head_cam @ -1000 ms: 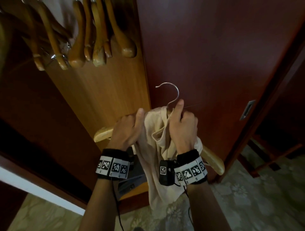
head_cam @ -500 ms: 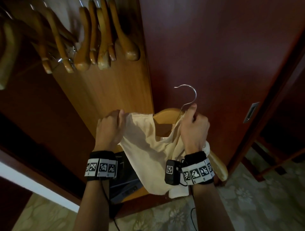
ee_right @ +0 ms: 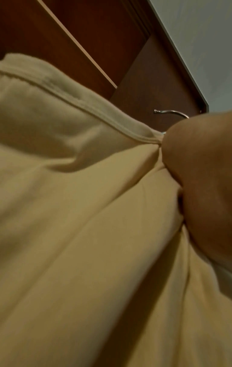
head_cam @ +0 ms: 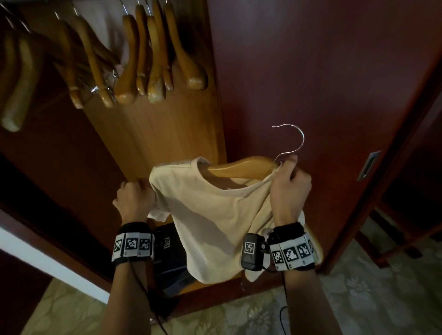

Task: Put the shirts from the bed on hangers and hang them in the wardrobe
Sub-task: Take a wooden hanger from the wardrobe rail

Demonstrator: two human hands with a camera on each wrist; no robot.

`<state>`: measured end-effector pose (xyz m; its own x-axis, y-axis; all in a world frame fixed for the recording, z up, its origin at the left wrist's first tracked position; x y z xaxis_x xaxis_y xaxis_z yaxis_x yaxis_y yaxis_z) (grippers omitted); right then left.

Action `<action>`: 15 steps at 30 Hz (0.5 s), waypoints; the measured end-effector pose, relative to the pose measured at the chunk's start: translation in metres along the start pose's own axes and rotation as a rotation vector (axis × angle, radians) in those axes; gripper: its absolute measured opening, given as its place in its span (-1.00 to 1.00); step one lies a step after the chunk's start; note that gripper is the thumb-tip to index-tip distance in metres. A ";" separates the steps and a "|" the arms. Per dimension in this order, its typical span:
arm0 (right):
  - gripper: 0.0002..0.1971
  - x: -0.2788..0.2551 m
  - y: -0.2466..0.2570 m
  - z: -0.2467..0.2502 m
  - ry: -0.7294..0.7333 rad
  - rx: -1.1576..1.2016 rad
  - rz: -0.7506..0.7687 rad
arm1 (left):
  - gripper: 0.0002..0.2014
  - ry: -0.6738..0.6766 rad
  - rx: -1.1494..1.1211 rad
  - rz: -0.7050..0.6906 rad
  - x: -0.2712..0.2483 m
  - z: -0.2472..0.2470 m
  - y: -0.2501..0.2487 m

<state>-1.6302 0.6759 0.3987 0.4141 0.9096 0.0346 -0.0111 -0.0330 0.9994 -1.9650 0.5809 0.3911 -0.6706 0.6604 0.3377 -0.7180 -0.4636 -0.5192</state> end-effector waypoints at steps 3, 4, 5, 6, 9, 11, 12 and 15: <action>-0.43 -0.006 -0.001 -0.005 0.032 -0.058 -0.011 | -0.62 -0.180 -0.089 -0.274 -0.004 0.009 -0.023; -0.43 -0.008 -0.002 -0.006 0.045 -0.071 -0.007 | -0.59 -0.212 -0.135 -0.376 -0.009 0.014 -0.034; -0.42 -0.010 -0.002 -0.008 0.057 -0.080 0.004 | -0.55 -0.198 -0.177 -0.464 -0.012 0.017 -0.045; -0.42 -0.012 -0.002 -0.010 0.066 -0.086 0.016 | -0.49 -0.137 -0.206 -0.538 -0.014 0.018 -0.056; -0.41 -0.018 0.001 -0.012 0.061 -0.074 0.029 | -0.35 0.076 -0.169 -0.699 -0.017 0.012 -0.076; -0.42 -0.018 0.003 -0.011 0.035 -0.044 0.028 | -0.37 0.088 -0.050 -0.810 -0.019 0.008 -0.078; -0.42 -0.017 0.003 -0.010 0.026 -0.034 0.033 | -0.40 0.074 -0.005 -0.841 -0.018 0.006 -0.075; -0.41 -0.014 0.001 -0.009 0.030 -0.024 0.046 | -0.39 0.064 0.070 -0.785 -0.009 0.002 -0.057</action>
<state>-1.6446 0.6669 0.3988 0.3849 0.9195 0.0798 -0.0511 -0.0651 0.9966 -1.9182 0.6001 0.4193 0.0472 0.8418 0.5377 -0.9884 0.1170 -0.0964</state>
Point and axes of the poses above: each hand's wrist, its own x-axis towards the middle knuckle, its own z-axis out of the back of the hand, y = z × x, the point moved 3 cm from there along x, towards the middle knuckle, and after that the axes turned 12 degrees about -z, right-handed, at the moved point
